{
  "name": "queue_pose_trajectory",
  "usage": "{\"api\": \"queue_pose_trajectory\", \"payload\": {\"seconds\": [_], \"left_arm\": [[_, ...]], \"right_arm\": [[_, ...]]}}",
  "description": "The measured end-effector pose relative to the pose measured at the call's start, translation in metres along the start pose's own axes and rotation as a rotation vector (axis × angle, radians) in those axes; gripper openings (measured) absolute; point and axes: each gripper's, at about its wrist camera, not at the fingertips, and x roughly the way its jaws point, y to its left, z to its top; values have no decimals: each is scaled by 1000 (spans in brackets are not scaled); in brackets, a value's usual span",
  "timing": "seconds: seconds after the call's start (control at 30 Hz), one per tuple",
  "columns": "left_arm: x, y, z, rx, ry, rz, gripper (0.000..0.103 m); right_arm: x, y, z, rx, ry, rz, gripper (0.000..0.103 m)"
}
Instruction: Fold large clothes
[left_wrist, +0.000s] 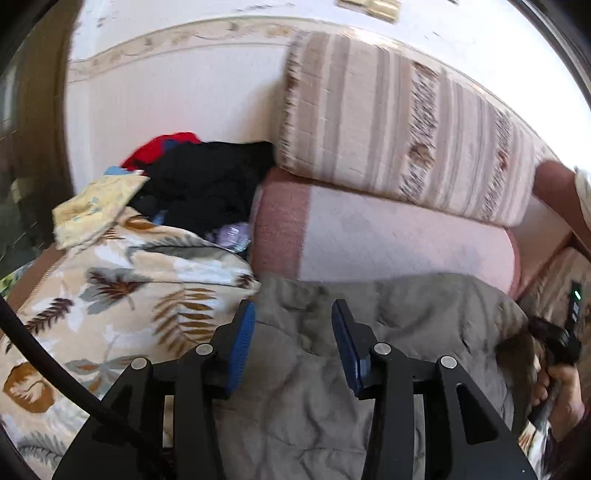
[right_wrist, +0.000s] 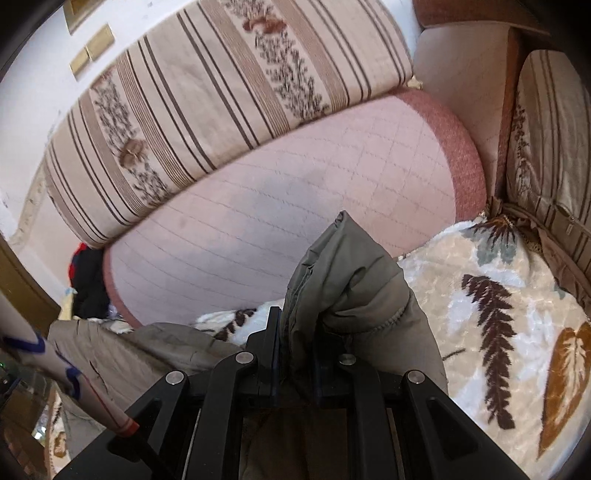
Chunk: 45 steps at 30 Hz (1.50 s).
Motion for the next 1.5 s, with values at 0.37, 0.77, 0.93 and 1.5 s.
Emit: {"api": "queue_pose_trajectory", "payload": {"seconds": [0.37, 0.77, 0.93, 1.5], "left_arm": [[87, -117, -57, 205, 171, -99, 42], [150, -122, -61, 188, 227, -36, 44], [165, -116, -64, 168, 236, -29, 54], [51, -79, -95, 151, 135, 72, 57]], "right_arm": [[21, -12, 1, 16, 23, 36, 39], [-12, -1, -23, -204, 65, 169, 55], [35, 4, -46, -275, 147, 76, 50], [-41, -17, -65, -183, 139, 104, 50]]}}
